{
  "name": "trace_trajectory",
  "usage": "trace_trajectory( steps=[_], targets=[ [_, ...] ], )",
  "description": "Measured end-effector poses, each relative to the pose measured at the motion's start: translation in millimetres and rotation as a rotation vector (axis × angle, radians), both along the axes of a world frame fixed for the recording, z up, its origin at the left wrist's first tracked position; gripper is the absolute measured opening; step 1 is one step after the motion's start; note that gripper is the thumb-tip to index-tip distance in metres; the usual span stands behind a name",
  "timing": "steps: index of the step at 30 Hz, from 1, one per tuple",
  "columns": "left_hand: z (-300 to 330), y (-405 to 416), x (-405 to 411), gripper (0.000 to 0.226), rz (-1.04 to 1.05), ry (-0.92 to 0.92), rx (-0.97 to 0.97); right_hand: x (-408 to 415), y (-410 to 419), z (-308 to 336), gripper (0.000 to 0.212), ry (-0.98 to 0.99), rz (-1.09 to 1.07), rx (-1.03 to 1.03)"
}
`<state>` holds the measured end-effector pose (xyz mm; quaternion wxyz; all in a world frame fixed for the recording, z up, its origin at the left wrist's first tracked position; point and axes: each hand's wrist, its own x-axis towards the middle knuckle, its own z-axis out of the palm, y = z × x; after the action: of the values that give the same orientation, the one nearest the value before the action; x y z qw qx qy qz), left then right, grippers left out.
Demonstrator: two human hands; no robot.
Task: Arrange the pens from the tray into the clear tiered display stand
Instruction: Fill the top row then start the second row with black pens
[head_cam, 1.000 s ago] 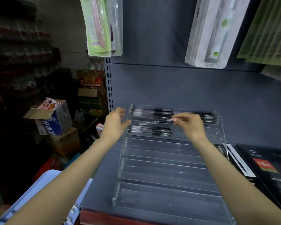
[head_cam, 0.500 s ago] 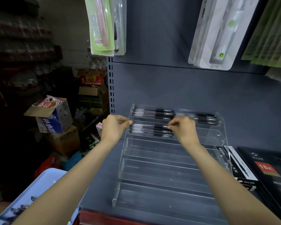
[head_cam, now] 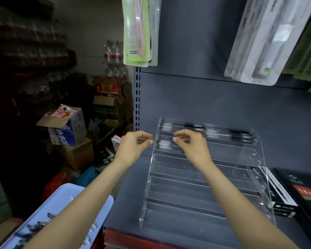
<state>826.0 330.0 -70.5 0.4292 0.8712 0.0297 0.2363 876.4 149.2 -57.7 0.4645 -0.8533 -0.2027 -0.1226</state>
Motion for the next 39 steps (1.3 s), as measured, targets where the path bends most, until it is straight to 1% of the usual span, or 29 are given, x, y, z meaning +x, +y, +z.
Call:
trace_trajectory(
  steps=[3,8,11,14,17,19,22,24,27,32,34,36,39],
  targets=[
    [-8,29,-21,0.018,0.037,0.010,0.075,-18,40,1,0.014,0.005,0.040,0.064],
    [-35,106,-66,0.017,0.137,0.088,0.138,-60,126,-12,0.018,0.016,0.128,0.026],
    [-63,158,-95,0.016,0.183,0.169,0.145,-86,183,-37,0.022,0.116,0.217,-0.021],
    [-101,206,-120,0.018,0.201,0.295,0.145,-105,235,-79,0.025,0.273,0.276,-0.116],
    [-139,247,-136,0.019,0.182,0.431,0.135,-118,271,-130,0.029,0.439,0.281,-0.249],
    [-164,269,-143,0.022,0.137,0.507,0.165,-125,287,-162,0.030,0.522,0.275,-0.324],
    [-196,291,-153,0.030,0.017,0.640,0.272,-135,301,-198,0.035,0.572,0.253,-0.427],
    [-212,300,-159,0.031,-0.051,0.696,0.310,-142,307,-215,0.038,0.585,0.268,-0.485],
    [-230,308,-165,0.030,-0.111,0.707,0.327,-150,312,-234,0.036,0.578,0.296,-0.591],
    [-245,313,-164,0.028,-0.099,0.676,0.278,-153,314,-250,0.022,0.513,0.245,-0.701],
    [-251,316,-160,0.025,-0.097,0.672,0.238,-153,313,-253,0.017,0.530,0.235,-0.666],
    [-256,317,-155,0.024,-0.073,0.653,0.219,-152,311,-252,0.016,0.564,0.200,-0.613],
    [-262,317,-146,0.030,-0.026,0.609,0.214,-151,306,-250,0.020,0.609,0.147,-0.541]
  ],
)
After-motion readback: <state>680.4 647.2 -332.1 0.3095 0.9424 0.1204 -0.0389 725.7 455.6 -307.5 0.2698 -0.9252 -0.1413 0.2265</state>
